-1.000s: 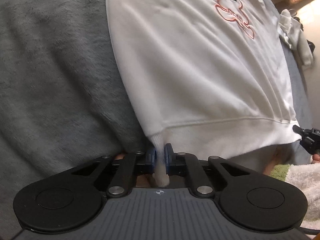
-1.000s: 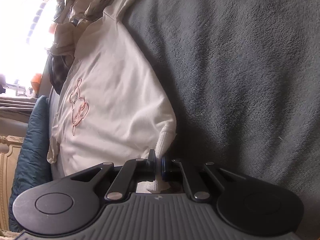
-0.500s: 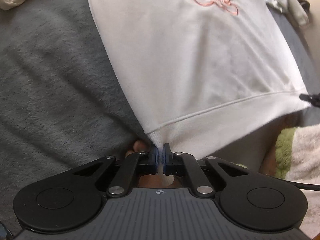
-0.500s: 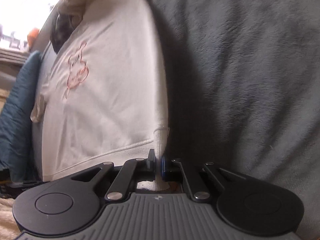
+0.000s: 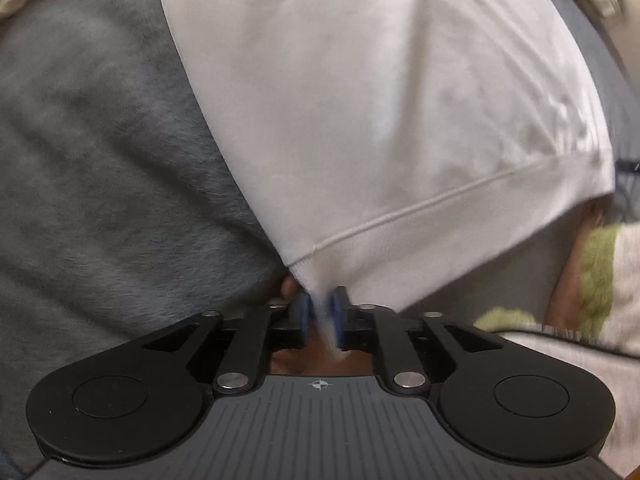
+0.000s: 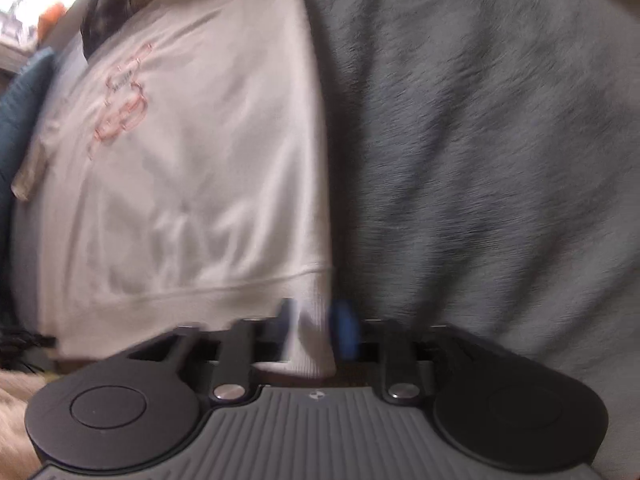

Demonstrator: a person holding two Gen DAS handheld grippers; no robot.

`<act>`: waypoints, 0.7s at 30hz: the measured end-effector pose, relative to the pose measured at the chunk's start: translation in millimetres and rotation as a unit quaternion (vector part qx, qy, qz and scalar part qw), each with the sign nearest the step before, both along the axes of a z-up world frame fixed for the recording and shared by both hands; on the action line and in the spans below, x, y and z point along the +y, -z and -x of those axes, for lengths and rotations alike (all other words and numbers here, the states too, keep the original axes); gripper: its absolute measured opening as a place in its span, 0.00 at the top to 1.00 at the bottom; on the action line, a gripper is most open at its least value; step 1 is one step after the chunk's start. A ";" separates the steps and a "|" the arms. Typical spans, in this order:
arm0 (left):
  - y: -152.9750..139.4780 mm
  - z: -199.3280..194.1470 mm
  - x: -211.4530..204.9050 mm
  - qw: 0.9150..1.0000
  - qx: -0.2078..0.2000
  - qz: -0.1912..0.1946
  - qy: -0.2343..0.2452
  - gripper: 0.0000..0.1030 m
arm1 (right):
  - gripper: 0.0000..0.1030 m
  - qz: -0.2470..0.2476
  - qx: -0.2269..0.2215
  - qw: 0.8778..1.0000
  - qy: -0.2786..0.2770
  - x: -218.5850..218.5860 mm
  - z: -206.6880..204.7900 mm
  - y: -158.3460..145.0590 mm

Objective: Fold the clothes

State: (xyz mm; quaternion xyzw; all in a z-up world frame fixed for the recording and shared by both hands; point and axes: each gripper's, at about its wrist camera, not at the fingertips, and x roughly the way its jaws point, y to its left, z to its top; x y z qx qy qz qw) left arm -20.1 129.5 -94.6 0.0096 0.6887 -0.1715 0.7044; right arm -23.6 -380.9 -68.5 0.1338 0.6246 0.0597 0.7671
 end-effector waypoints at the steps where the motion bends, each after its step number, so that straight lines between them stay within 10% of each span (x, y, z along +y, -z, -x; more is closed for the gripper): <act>1: -6.8 -0.6 4.1 1.000 -0.002 -0.002 0.007 0.78 | 0.58 0.020 -0.011 1.000 -0.006 -5.6 1.5 -9.5; 8: -45.0 -44.4 -1.8 0.991 -0.134 0.000 -0.019 0.78 | 0.73 -0.014 -0.191 0.978 -0.080 32.1 -33.5 -64.7; 15: -14.2 -131.3 -53.0 0.958 -0.279 -0.040 -0.058 0.78 | 0.88 -0.040 -0.287 0.905 -0.311 223.9 -107.1 -7.6; 21: 18.4 -155.6 -56.2 0.948 -0.291 -0.100 -0.080 0.78 | 0.88 -0.059 -0.267 0.885 -0.376 287.1 -145.5 38.2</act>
